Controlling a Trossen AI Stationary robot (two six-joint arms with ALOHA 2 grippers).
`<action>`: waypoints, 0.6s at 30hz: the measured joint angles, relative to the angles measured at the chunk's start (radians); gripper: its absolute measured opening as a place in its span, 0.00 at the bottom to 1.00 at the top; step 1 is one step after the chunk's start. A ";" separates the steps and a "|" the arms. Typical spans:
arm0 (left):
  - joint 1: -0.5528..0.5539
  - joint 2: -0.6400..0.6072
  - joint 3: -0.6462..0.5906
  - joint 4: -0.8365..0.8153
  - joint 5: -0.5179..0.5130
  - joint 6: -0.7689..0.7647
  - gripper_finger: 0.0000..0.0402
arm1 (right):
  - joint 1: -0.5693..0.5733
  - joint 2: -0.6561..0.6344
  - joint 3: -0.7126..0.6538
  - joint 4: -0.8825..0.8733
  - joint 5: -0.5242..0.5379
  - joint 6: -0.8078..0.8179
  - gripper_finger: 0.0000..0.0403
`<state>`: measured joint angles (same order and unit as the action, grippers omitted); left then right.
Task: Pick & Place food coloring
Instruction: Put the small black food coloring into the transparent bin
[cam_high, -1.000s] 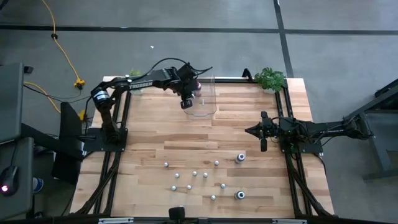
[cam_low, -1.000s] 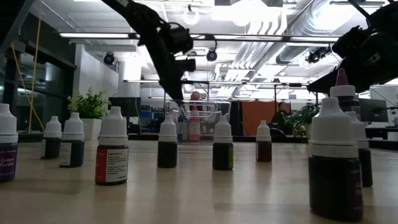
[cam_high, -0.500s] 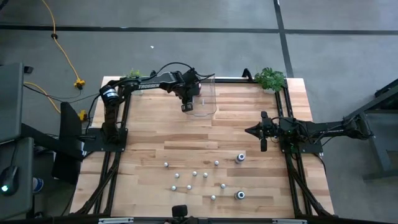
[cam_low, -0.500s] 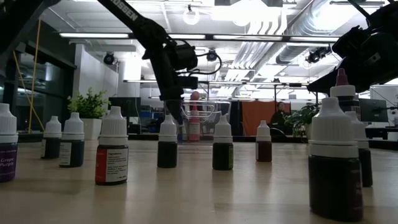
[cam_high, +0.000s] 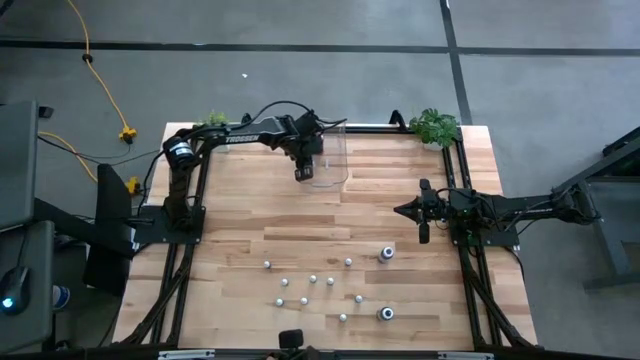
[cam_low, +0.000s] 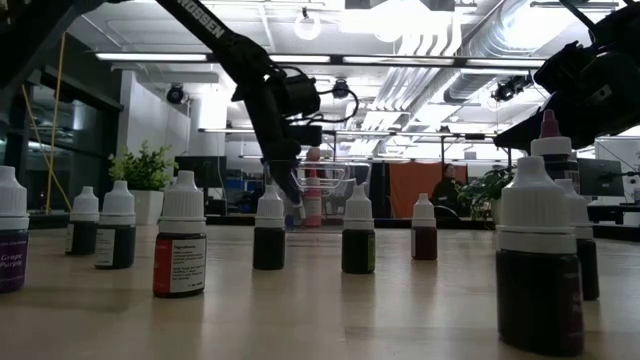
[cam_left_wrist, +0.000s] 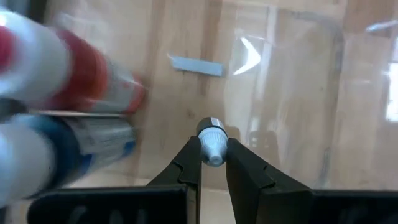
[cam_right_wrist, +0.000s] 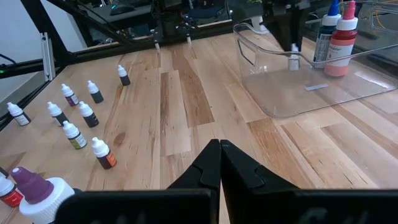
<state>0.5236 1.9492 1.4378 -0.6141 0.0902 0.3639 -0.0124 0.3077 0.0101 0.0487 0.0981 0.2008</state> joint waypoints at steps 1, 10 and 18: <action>0.000 0.001 0.000 -0.010 0.001 -0.003 0.10 | 0.000 0.000 0.000 0.000 0.000 0.000 0.00; 0.000 0.013 0.001 -0.003 0.012 -0.008 0.10 | 0.000 0.000 0.000 0.000 0.000 0.000 0.00; -0.015 0.021 0.074 -0.133 0.008 0.005 0.10 | 0.000 0.000 0.000 0.000 0.000 0.000 0.00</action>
<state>0.5081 1.9697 1.5115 -0.7469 0.0983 0.3688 -0.0124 0.3077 0.0104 0.0486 0.0982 0.2008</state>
